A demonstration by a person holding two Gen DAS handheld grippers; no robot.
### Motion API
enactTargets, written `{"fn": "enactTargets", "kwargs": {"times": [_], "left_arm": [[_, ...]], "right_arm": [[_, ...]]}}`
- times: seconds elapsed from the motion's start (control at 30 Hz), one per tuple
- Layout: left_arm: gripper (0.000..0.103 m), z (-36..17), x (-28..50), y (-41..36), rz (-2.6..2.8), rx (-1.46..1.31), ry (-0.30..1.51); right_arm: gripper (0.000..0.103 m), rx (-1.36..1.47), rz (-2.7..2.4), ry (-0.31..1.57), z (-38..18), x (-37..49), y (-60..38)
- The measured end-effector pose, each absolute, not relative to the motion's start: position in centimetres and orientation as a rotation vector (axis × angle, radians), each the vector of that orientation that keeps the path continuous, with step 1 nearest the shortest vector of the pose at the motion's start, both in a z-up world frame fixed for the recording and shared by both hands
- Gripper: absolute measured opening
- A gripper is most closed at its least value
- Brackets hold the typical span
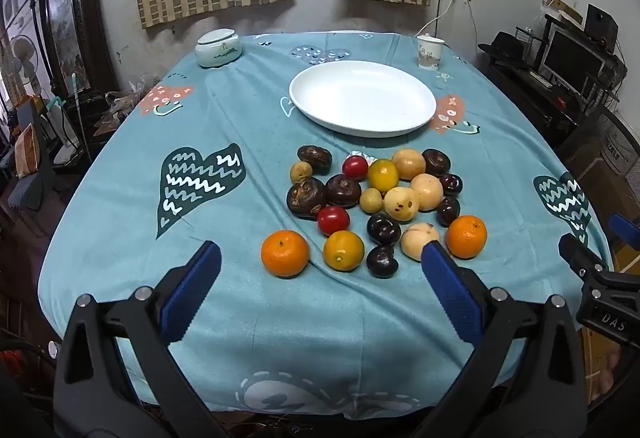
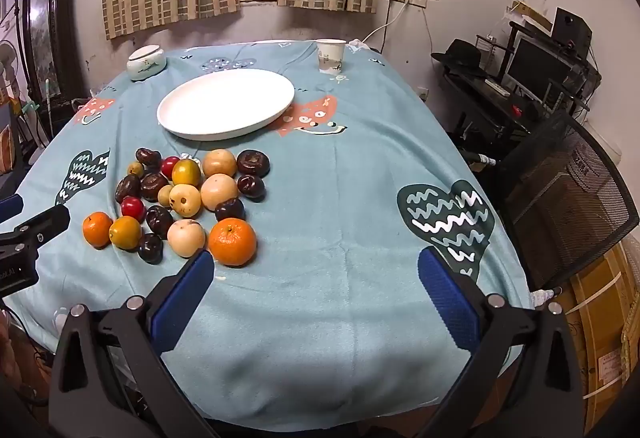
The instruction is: Organize fruits
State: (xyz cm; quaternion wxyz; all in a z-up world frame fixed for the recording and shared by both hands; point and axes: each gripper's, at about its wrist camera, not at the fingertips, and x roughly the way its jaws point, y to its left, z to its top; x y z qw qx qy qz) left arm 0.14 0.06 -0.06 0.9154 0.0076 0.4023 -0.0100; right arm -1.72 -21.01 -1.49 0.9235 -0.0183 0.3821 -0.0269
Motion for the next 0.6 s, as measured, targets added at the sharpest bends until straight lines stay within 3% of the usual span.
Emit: {"fn": "enactTargets", "kwargs": {"times": [0.6], "left_arm": [[0.101, 0.06, -0.26, 0.09, 0.003, 0.019, 0.808]], "right_arm": [[0.102, -0.034, -0.043, 0.783, -1.46, -1.95, -20.74]]}}
